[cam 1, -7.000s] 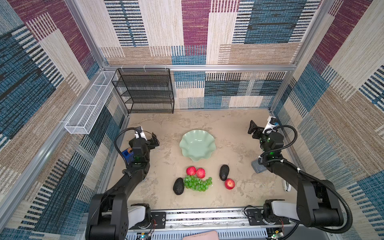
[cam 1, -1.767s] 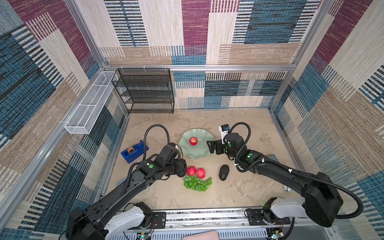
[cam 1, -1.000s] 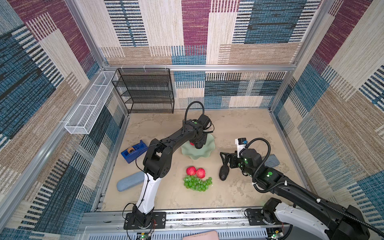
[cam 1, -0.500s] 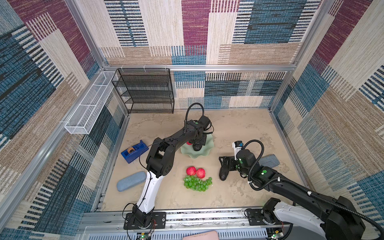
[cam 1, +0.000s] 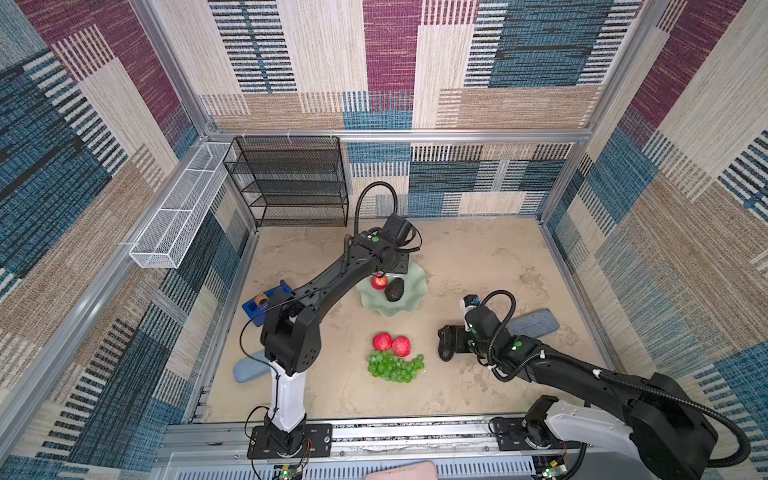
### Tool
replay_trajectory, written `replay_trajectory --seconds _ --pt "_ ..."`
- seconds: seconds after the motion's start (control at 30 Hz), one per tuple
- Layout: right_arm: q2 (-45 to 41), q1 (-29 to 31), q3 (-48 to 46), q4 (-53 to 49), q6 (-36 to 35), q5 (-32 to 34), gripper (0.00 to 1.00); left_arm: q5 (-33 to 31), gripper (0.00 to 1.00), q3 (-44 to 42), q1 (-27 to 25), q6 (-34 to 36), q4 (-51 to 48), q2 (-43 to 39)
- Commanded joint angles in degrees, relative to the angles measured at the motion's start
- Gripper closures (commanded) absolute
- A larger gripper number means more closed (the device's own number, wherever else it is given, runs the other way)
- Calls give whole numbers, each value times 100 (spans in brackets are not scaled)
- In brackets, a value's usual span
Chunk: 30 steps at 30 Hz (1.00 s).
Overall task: Place and organize the fake fruits in the fruit bowl
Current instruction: 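Release the second avocado into the bowl while the left gripper withdraws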
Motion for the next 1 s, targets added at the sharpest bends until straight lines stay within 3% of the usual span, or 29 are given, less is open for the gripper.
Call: replay_trajectory --seconds 0.0,0.1,0.17,0.3,0.4,0.5,0.6,0.97 --pt "240 83 -27 418 192 -115 15 -558 37 -1127 8 -74 1122 -1109" --pt "461 149 18 564 211 -80 22 -950 33 -2978 25 -112 2341 -2595" --pt "574 174 65 586 212 -33 31 -1078 29 -3934 92 -294 2658 -3445" --pt "584 185 284 490 98 118 44 -1254 25 -5340 251 -934 2326 -4850" --pt "409 185 749 226 -163 362 46 -1276 23 -6062 326 -1256 2054 -5634" --pt "429 176 1362 176 -528 588 46 -1276 22 -6514 373 -1545 1782 -6161" --pt "982 159 2100 227 -875 633 46 -1047 22 -6824 384 -1715 1839 -6453" --pt "3349 14 3981 452 -1112 383 45 -38 21 -7002 384 -1740 1953 -6416"
